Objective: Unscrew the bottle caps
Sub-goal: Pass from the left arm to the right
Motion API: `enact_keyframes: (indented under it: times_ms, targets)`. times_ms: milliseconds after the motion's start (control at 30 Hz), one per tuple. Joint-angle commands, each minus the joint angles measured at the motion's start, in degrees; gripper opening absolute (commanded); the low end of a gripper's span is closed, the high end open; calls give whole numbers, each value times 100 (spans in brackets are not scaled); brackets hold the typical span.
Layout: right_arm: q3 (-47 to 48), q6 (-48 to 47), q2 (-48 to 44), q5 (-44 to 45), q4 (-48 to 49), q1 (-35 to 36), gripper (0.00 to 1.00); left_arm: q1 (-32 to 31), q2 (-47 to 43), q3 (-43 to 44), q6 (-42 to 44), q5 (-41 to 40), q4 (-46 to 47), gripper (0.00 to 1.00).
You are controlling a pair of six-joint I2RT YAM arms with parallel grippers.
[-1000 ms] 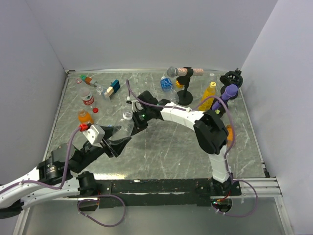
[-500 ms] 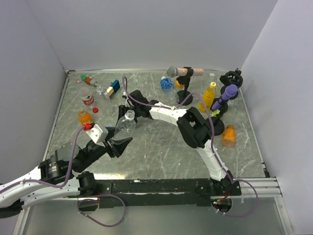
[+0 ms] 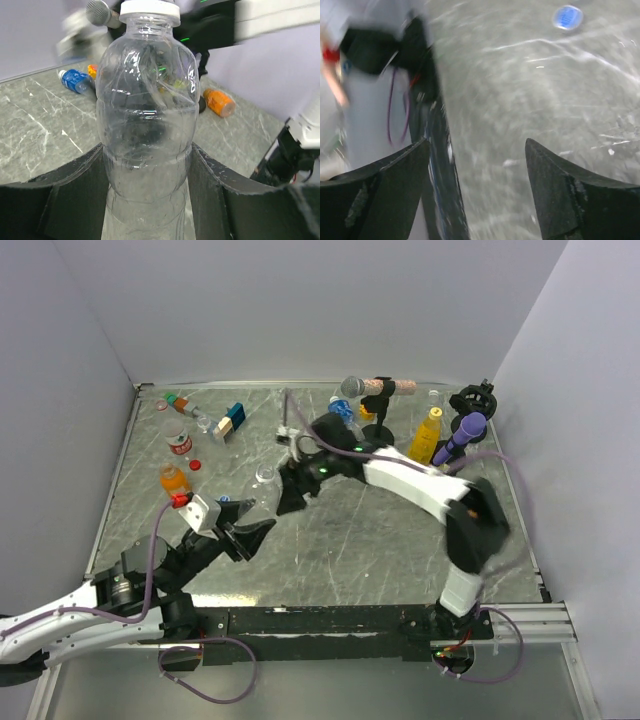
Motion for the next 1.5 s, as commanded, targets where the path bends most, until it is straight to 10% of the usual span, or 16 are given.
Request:
enact_keyframes:
  times_ms: [0, 300, 567, 1200, 1467]
  targets:
    - [-898, -2886, -1773, -1324, -1015, -29, 87, 15, 113, -186, -210, -457, 1478, 1]
    - [-1814, -2675, -3516, -3725, -292, -733, 99, 32, 772, -740, -649, -924, 4096, 1]
    - [-2710, 1395, -3674, -3025, 3217, -1083, 99, 41, 2230, -521, -782, -493, 5690, 1]
    - [-3326, 2743, -3692, -2856, 4546, -1190, 99, 50, 3963, -20, -1036, -370, 6938, 1]
    - [-3379, 2875, -3648, -3005, 4749, -1128, 67, 138, 4209, 24, -1203, -387, 7149, 6]
